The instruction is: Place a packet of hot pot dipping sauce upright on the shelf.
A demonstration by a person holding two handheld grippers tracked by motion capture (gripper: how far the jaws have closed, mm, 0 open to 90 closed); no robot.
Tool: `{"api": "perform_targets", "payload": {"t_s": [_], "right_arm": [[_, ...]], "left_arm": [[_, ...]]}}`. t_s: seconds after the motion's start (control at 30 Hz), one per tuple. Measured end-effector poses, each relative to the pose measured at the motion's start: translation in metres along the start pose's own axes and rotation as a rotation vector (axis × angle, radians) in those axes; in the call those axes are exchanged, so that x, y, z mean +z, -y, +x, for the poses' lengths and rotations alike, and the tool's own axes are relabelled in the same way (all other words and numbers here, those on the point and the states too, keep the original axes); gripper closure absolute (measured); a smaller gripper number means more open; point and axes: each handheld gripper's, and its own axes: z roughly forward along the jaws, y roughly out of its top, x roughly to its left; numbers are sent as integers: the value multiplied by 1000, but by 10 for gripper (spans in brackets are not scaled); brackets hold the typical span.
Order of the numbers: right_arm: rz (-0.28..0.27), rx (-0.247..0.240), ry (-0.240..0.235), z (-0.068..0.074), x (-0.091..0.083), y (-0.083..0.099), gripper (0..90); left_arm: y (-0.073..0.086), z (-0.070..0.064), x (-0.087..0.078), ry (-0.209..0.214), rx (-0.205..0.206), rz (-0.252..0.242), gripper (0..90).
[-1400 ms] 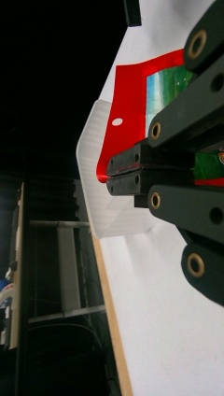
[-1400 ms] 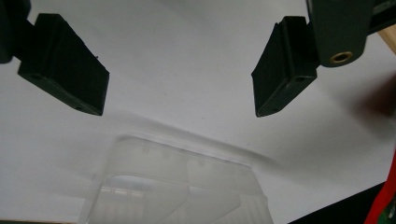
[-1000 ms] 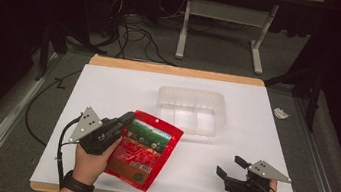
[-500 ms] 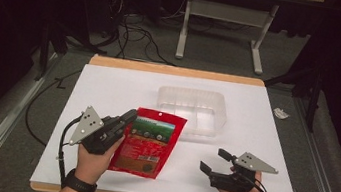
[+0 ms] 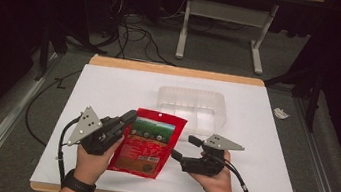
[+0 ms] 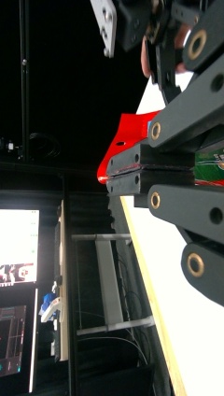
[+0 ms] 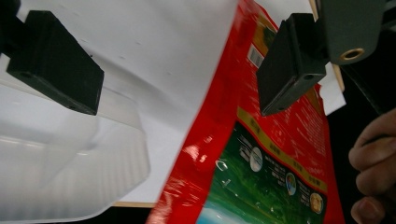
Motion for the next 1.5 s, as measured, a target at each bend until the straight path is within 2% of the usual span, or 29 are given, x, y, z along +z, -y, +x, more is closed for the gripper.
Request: {"api": "perform_targets", "payload": {"t_s": [0.07, 0.17, 0.33, 0.43, 0.5, 0.57, 0.63, 0.87, 1.1, 1.2, 1.27, 1.4, 1.5], "right_arm": [[2, 20, -24, 2, 8, -2, 155], [15, 16, -55, 8, 20, -4, 169], [18, -2, -105, 16, 31, -6, 278], [14, 1, -128, 20, 34, -8, 455], [4, 1, -131, 21, 34, -9, 615], [-14, 14, -145, 20, 29, -11, 834], [-23, 3, -161, 21, 25, -13, 900], [-62, -28, -121, 21, 0, -19, 900], [-71, -51, -72, 11, -32, -16, 900], [-80, -53, -44, 6, -41, -11, 900], [-79, -44, -38, 1, -44, -6, 900], [-67, -39, -39, -4, -43, 0, 900], [-72, -44, -38, -6, -43, 0, 900]], "left_arm": [[-1, -1, 0, 3, 4, -1, 900], [-1, -1, 0, 7, 2, -2, 900], [0, 2, -2, -2, 0, 2, 899], [1, 4, -3, -4, -5, 1, 899], [1, 5, -4, -13, -9, 0, 899], [1, 7, -6, -12, -16, 1, 899], [1, 7, -6, -15, -17, -3, 899], [0, -2, -1, 19, -8, -14, 895], [3, -21, 13, 80, 23, 12, 891], [8, -26, 20, 87, 38, 37, 884], [12, -26, 24, 87, 31, 54, 868], [22, -21, 30, 71, 11, 88, 773], [33, -13, 31, 75, -40, 118, 572]]}}
